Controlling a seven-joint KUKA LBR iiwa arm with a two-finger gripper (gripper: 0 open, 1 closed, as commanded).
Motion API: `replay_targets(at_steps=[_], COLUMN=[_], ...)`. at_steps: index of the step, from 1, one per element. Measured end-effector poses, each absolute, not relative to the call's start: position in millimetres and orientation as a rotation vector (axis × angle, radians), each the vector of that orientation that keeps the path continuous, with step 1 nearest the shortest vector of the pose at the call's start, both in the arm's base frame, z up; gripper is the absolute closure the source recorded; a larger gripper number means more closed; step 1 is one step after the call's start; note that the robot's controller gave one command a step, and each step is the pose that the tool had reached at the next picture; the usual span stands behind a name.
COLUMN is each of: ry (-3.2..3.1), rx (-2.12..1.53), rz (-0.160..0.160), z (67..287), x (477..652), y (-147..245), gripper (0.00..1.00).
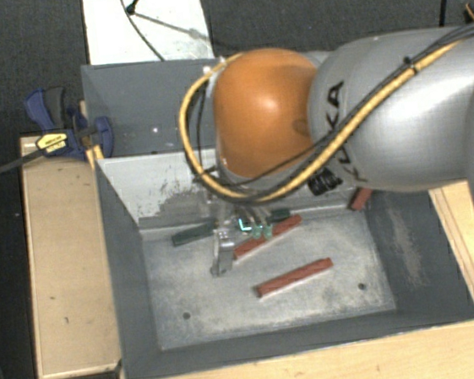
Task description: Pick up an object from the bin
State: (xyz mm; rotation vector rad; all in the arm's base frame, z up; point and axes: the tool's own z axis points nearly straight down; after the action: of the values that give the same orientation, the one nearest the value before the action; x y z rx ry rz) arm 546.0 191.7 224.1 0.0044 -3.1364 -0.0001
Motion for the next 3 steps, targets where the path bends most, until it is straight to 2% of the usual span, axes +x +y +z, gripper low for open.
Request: replay_targets(at_steps=[1,2,3], ry=[-3.135,-3.132,-3.136], rx=[0.113,0.204,0.204], rz=[0.003,0.005,-0.001], z=[66.6,69.9,70.4], x=[537.7,506.6,507.9], y=[100.0,19.7,25.5], gripper=[0.0,0.0,1.0])
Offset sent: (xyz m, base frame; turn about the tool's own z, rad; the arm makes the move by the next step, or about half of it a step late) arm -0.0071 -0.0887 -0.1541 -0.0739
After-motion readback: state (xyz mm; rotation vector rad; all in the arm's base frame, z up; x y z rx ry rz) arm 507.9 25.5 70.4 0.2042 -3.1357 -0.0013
